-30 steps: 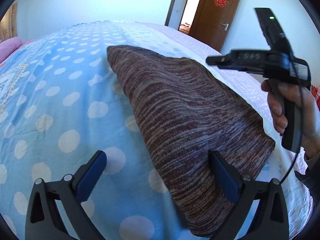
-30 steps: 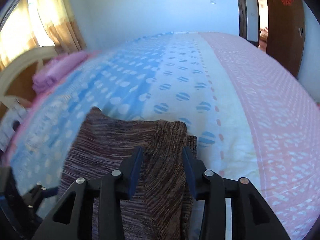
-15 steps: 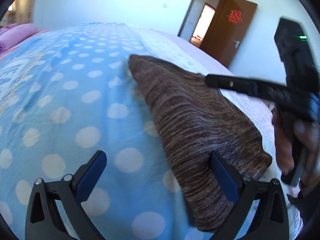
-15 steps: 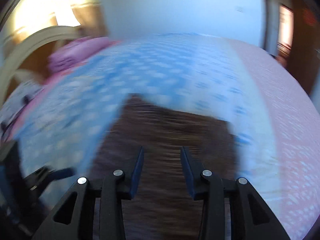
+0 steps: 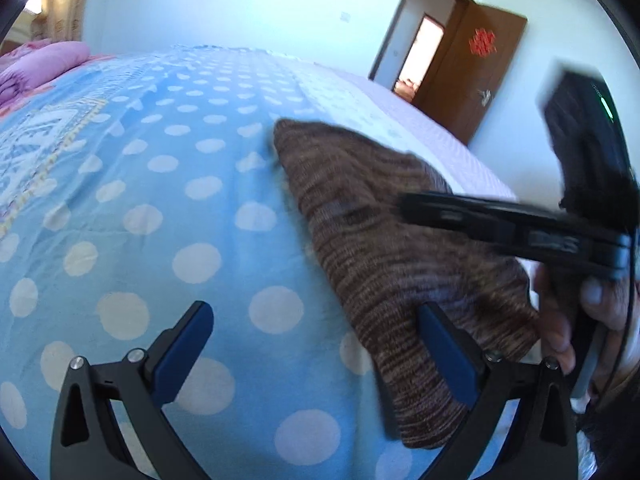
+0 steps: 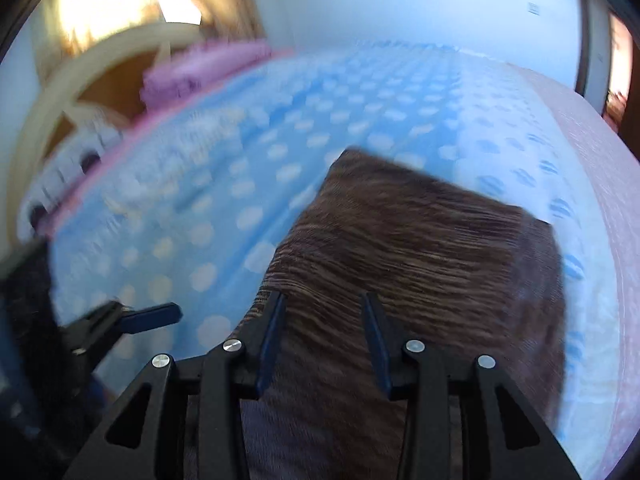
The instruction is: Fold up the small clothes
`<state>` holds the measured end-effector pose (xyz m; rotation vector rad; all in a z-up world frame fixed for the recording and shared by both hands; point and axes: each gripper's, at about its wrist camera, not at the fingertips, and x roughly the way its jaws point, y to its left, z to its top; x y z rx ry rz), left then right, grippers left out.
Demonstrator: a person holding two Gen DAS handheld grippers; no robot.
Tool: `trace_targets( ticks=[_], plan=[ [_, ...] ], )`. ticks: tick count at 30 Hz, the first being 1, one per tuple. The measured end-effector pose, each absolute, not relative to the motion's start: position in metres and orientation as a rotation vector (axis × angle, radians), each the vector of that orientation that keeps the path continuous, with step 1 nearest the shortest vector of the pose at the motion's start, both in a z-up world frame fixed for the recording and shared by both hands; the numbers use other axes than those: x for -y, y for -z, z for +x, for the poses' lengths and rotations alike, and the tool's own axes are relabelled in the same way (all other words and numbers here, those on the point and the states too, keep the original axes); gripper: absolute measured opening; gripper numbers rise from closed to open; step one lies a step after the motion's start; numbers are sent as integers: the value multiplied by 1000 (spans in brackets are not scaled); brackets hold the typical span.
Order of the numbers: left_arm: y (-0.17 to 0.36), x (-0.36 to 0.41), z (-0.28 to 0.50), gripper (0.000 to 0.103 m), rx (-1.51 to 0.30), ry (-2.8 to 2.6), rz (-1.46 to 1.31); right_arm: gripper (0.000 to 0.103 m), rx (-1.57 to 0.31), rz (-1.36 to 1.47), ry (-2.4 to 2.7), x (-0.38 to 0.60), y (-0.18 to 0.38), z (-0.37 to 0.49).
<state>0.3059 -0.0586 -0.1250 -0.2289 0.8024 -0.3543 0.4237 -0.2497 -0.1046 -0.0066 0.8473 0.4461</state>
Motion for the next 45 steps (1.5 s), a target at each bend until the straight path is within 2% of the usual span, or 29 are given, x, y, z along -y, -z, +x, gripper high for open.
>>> trace_targets(
  ticks=[3,5,7,12,13,16,18,25,27,31,33,35,36,37,42,45],
  plan=[
    [124,58,317,103,-816,316,-250,41,-861,2,-353,274,111,414],
    [128,67,331,103,-874,300,-242,41,-929,-90,-280,283,137,414],
    [130,76,338,103,-901,297,-223,41,-892,-95,-320,286,134,409],
    [134,77,338,103,-885,310,-232,43,-814,109,-292,330,111,417],
    [134,76,336,103,-884,314,-238,48,-804,157,-247,345,111,424],
    [134,73,335,103,-871,345,-260,48,-840,291,-205,378,123,447],
    [133,75,332,91,-863,417,-276,48,-877,352,-229,387,135,460],
    [131,88,331,76,-868,484,-232,47,-882,422,-316,384,153,491],
    [131,90,331,65,-867,518,-235,45,-866,431,-353,382,152,496],
    [132,95,331,63,-876,535,-220,43,-870,396,-345,375,155,504],
    [133,97,332,66,-886,539,-213,43,-882,438,-358,381,159,507],
    [133,98,332,67,-893,537,-207,34,-882,480,-364,388,162,508],
    [133,100,332,67,-897,542,-199,23,-882,492,-382,389,164,507],
    [133,102,332,67,-897,545,-191,19,-877,492,-403,388,165,506],
    [125,108,326,42,-883,556,-161,17,-843,408,-413,376,159,498],
    [118,113,320,35,-888,534,-123,16,-831,373,-386,372,153,493]
  ],
)
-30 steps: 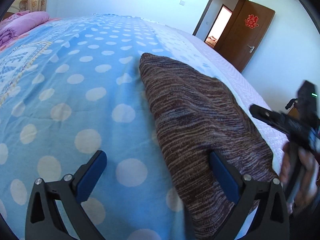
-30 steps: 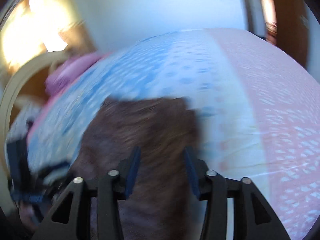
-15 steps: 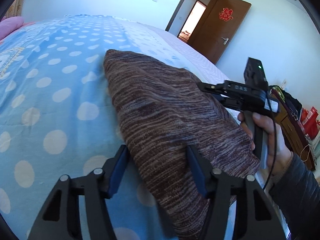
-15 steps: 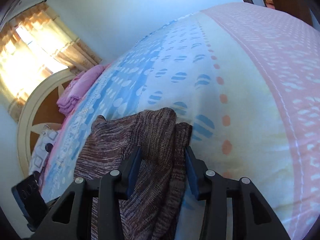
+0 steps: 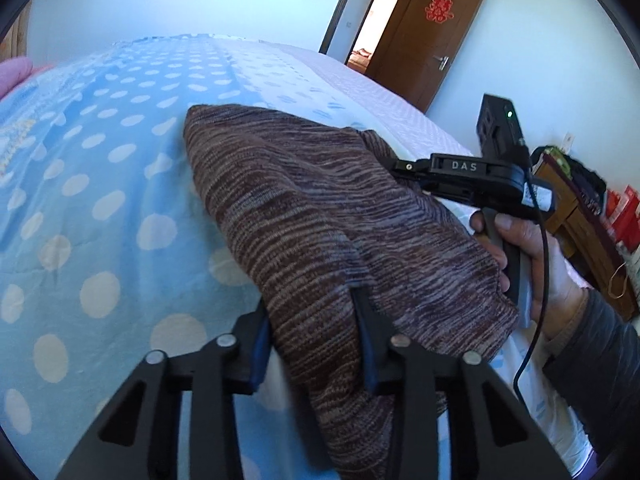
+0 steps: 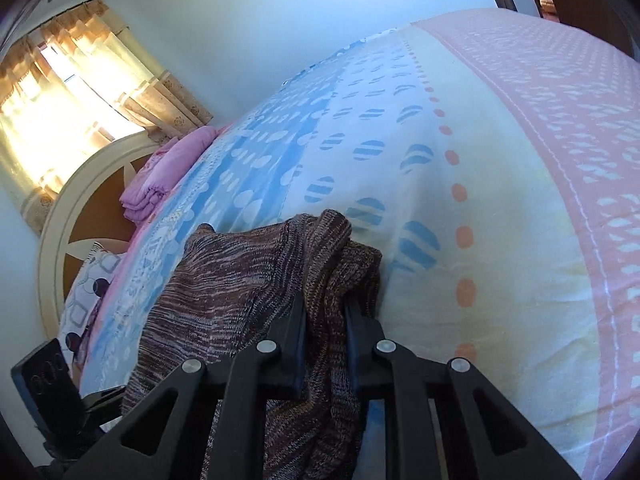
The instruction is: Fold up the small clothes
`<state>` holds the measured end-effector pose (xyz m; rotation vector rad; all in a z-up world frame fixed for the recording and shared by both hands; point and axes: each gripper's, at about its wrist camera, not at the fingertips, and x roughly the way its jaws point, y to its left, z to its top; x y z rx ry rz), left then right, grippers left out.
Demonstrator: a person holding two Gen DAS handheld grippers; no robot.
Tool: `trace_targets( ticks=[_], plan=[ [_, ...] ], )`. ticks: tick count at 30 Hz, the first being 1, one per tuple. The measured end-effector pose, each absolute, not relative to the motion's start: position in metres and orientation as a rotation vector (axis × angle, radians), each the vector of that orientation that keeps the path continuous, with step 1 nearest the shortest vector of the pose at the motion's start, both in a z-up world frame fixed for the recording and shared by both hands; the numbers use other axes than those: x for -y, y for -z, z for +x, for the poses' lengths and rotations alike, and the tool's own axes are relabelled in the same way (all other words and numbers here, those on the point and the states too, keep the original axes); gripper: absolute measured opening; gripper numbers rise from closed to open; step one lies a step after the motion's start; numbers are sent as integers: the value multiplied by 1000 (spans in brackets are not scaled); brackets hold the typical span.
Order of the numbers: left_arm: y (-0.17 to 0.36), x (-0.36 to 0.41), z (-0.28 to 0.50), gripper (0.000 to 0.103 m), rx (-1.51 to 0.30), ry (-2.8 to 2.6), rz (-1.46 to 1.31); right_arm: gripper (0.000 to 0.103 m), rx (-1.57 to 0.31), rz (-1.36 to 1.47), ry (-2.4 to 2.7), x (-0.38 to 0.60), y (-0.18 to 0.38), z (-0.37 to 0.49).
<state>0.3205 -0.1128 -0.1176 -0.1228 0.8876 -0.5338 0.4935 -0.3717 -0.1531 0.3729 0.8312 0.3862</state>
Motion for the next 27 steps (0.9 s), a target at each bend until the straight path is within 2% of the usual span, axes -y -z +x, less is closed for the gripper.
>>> trace_targets(
  ticks=[9,27],
  plan=[
    [97,123,302,32,-889,481,-25,15,-782,403,-363,368,129,473],
    [81,106,276,31,-872,478,-13,15,-746,395,-395,342,104,414]
  ],
)
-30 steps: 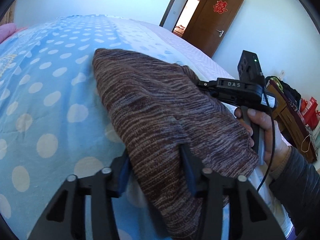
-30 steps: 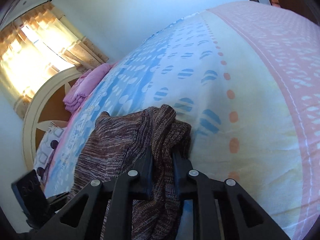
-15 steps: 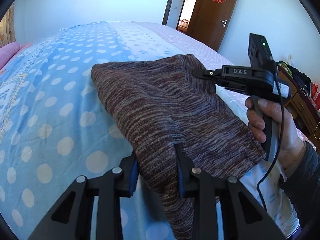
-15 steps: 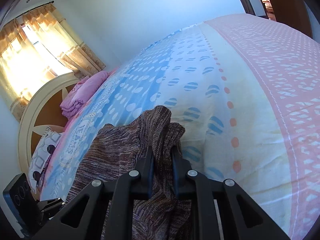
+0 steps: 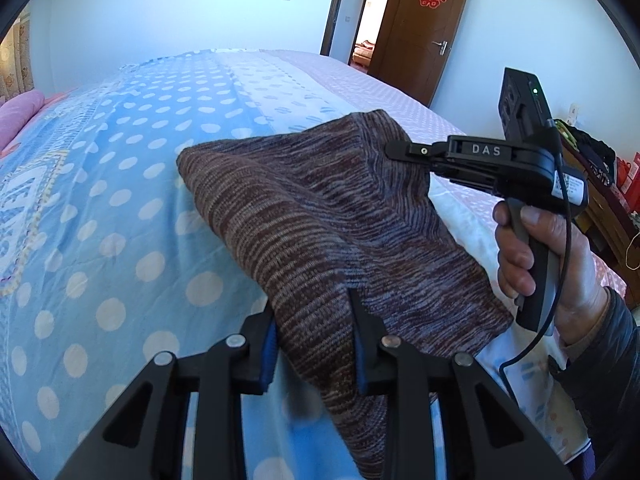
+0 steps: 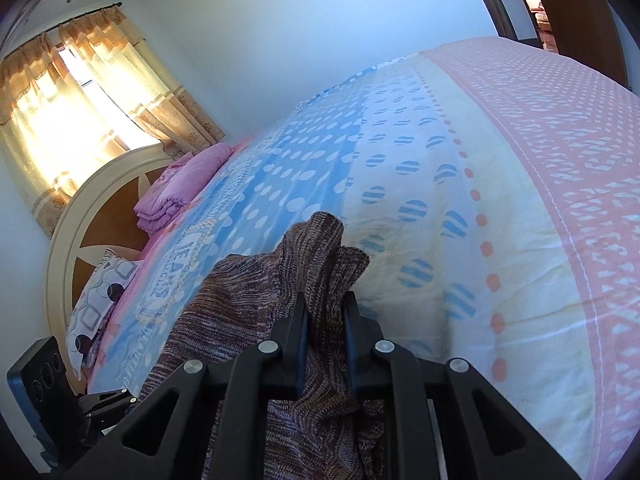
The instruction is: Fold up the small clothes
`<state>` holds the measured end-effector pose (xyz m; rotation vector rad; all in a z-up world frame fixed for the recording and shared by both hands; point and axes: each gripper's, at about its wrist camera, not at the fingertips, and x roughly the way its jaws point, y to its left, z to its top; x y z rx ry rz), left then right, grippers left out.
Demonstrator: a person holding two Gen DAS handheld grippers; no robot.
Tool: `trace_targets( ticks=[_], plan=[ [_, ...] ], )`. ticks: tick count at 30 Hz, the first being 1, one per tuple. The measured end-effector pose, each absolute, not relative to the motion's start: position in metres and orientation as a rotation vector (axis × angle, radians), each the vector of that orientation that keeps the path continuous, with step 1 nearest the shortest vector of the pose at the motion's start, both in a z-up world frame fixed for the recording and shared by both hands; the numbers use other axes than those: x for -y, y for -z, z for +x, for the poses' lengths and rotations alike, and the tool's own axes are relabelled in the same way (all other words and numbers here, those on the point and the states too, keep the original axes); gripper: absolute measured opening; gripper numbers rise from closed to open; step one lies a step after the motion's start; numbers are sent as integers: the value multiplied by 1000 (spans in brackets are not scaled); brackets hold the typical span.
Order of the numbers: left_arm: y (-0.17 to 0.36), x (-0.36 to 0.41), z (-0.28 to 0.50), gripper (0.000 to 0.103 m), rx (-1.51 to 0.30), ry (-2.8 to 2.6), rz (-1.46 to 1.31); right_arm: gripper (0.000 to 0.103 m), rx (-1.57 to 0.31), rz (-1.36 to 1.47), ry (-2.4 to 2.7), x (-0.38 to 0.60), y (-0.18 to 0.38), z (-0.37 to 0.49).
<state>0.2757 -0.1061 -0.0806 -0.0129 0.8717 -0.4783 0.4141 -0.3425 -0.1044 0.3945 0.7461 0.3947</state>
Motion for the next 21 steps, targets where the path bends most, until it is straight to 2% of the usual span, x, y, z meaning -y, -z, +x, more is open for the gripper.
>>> trace_targets(
  ticks=[21],
  plan=[
    [60,14,218,30,-808,365,-55,15,-763,366,-562,237,94,383]
  ],
)
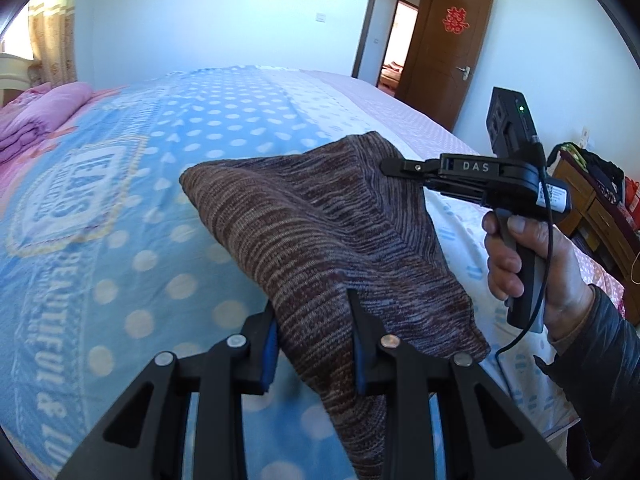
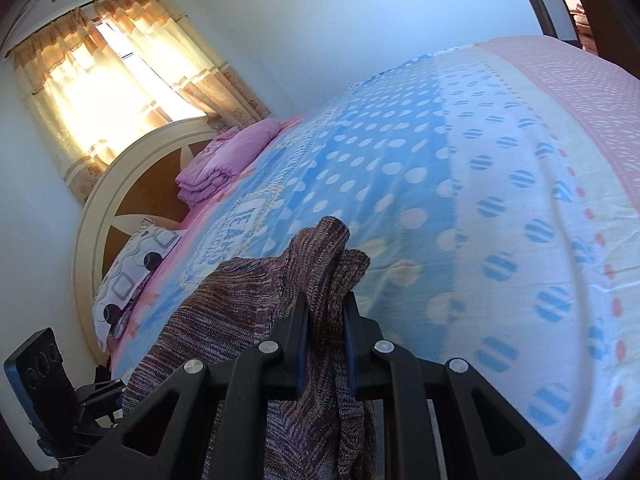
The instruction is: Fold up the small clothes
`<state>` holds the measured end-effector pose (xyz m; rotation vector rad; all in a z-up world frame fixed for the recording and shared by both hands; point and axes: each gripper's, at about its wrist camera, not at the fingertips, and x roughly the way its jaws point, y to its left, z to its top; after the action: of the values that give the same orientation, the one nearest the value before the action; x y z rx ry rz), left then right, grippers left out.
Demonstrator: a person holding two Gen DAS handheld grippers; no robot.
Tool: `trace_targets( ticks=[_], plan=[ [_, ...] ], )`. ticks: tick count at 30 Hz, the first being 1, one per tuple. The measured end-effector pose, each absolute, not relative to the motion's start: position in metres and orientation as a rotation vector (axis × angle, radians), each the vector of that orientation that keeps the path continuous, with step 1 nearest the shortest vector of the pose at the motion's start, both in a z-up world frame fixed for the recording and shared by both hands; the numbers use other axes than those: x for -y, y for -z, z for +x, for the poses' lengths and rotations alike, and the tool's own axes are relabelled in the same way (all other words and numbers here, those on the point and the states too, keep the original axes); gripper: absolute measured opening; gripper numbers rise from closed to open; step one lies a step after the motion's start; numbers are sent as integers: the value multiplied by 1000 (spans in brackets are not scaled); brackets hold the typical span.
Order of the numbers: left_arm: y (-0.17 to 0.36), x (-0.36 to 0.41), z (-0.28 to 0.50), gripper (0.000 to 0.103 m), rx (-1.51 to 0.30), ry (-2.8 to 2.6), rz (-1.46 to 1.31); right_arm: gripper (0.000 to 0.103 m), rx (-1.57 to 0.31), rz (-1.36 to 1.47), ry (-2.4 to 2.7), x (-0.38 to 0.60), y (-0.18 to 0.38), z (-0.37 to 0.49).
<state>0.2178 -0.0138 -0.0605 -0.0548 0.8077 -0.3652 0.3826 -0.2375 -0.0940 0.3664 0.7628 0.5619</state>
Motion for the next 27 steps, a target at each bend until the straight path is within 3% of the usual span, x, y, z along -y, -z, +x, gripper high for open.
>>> trace_targets(
  ticks=[27],
  plan=[
    [62,-114,170,30,-769,155,-127,15,-819,296,-787,62,90,386]
  ],
)
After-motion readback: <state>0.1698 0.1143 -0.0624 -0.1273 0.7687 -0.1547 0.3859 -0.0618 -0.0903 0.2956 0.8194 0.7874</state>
